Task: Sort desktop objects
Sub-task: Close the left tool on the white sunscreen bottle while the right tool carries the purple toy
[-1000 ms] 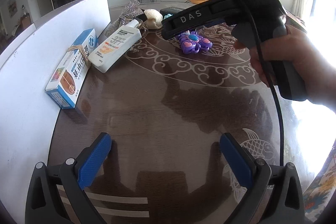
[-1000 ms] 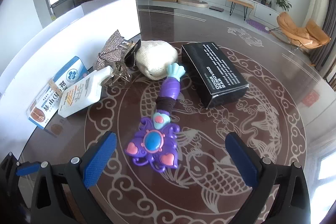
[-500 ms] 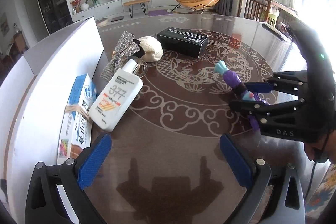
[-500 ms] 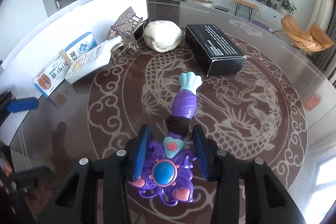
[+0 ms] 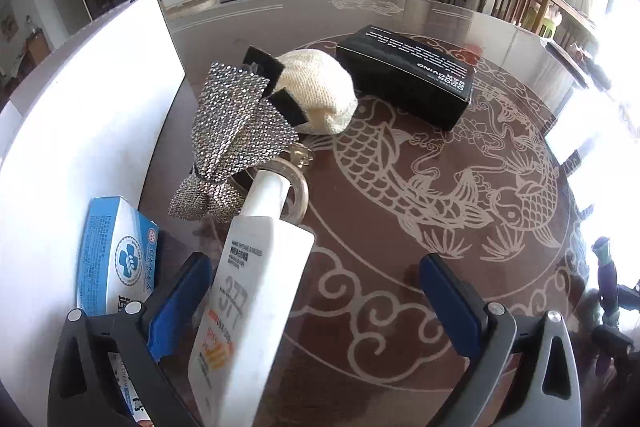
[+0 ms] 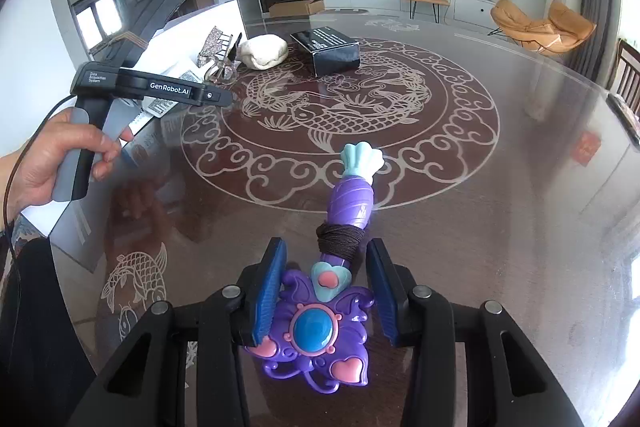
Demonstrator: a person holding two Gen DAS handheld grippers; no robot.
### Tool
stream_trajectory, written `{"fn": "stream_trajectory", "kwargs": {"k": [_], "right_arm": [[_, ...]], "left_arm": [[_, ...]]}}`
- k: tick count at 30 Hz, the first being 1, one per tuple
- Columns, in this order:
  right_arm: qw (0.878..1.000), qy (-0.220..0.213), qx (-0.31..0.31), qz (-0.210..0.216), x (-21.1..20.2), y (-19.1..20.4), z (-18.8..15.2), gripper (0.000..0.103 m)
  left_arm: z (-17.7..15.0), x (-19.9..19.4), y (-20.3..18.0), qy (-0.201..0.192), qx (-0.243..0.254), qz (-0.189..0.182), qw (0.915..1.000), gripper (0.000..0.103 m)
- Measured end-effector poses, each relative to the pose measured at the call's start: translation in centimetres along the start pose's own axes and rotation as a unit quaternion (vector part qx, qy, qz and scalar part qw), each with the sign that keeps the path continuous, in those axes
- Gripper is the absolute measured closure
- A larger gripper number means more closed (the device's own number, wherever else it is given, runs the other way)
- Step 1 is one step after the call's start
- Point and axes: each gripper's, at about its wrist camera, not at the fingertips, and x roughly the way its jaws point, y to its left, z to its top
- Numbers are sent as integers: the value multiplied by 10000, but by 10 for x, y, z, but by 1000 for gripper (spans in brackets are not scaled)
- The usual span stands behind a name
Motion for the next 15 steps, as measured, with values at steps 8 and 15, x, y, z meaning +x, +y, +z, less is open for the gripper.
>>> {"fn": "stream_trajectory", "kwargs": {"k": [8,15], "right_arm": [[9995,-60,290,108,2,-9,2,60],[9998,-38,183,46,2,-4,1,57]], "left_arm": [[-46,-45,-32,-164,109,-1125,9935,0],[-31,-23,-39,-87,-836,-721,9939,0]]}}
